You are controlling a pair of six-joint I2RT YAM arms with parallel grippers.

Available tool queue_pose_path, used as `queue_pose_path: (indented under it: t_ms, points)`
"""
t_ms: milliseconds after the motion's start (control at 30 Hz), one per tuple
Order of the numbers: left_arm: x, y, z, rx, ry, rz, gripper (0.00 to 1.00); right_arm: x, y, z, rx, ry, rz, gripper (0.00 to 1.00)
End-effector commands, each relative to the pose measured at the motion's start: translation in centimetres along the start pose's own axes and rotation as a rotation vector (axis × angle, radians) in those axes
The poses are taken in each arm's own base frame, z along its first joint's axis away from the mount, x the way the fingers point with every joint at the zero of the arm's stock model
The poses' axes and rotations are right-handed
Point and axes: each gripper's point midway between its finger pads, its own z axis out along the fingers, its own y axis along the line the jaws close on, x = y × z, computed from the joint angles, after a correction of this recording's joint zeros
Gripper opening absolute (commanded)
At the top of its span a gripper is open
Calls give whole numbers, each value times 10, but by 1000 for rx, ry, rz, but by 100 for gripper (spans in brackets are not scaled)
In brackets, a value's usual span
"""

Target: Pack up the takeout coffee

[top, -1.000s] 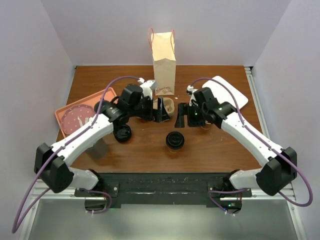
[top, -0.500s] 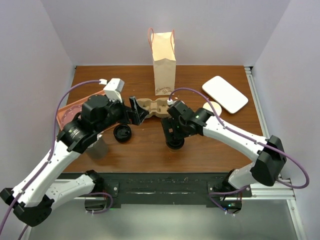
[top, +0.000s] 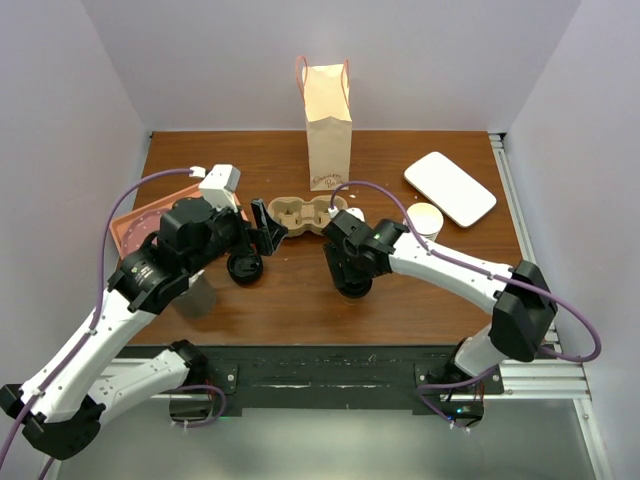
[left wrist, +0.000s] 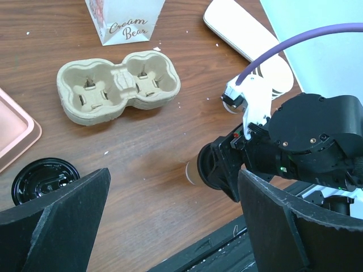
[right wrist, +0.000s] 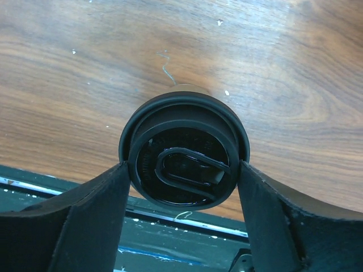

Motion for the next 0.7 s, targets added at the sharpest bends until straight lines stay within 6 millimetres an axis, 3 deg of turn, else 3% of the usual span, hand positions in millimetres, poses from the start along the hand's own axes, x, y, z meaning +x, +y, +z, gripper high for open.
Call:
queue_pose_path:
  t_ms: [0,233,467,667]
  points:
    - [-4,3,2,-15,-16,19,100,-6,-10,-18,27,-53,42,71]
    - [-7,-2,5,7,-17,23,100,21,-50,-28,142,1,146,69]
    - [-9,-5,3,18,-15,34,100,40,-123,-39,217,-29,396,67]
    - [-10,-6,5,19,-7,48,100,53,-158,-36,306,-49,531,71]
